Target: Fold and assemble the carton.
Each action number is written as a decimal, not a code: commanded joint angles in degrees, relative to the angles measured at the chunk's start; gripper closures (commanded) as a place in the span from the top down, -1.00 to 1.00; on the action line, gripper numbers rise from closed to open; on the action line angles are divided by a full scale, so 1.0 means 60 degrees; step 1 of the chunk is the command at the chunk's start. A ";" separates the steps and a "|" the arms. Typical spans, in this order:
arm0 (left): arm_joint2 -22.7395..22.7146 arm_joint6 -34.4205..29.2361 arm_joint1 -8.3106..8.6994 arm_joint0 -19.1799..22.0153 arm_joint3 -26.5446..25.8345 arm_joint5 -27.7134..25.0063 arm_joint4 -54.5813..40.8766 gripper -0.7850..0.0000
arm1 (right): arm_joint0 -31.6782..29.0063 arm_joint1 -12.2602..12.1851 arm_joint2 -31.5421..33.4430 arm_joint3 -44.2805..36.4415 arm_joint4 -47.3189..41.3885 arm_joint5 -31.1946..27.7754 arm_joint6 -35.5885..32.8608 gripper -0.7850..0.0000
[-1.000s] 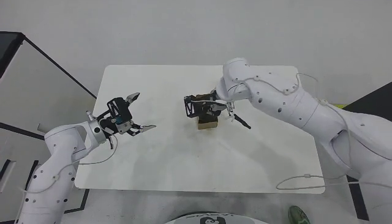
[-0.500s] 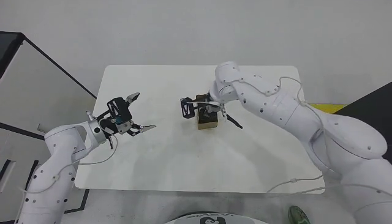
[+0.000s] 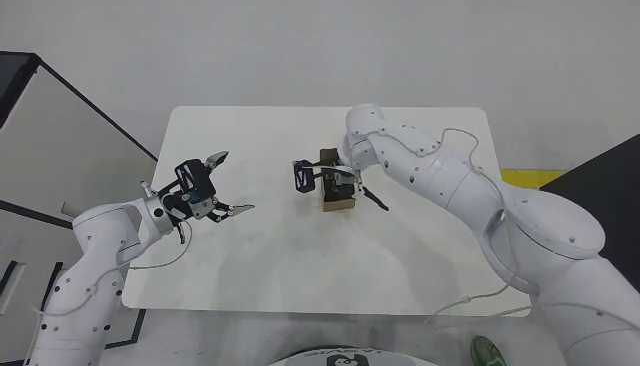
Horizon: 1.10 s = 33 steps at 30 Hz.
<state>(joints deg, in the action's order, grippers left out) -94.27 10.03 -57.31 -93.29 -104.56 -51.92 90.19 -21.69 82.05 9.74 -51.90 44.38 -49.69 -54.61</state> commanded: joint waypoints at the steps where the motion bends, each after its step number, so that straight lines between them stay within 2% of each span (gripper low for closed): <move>1: 0.0000 0.0000 0.0000 0.0000 0.0000 0.0000 0.0000 1.00 | 0.0014 0.0003 0.0000 0.0007 -0.0001 -0.0005 0.0005 -1.00; 14: 0.0000 0.0000 0.0000 0.0000 0.0000 0.0000 0.0000 1.00 | -0.0259 -0.0122 0.0107 -0.0104 0.0317 0.0005 0.0340 -1.00; 24: 0.0000 0.0000 0.0000 0.0000 0.0000 0.0000 0.0000 1.00 | -0.0408 -0.0213 0.0275 -0.0305 0.0331 0.0142 0.0068 -1.00; 33: 0.0000 0.0000 0.0000 0.0000 0.0000 0.0000 0.0000 1.00 | -0.0506 -0.0130 0.0309 -0.0240 0.0449 0.0314 -0.0142 -1.00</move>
<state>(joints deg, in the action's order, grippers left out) -94.27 10.03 -57.31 -93.29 -104.56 -51.92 90.19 -24.70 81.20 11.59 -53.44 46.94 -47.98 -55.41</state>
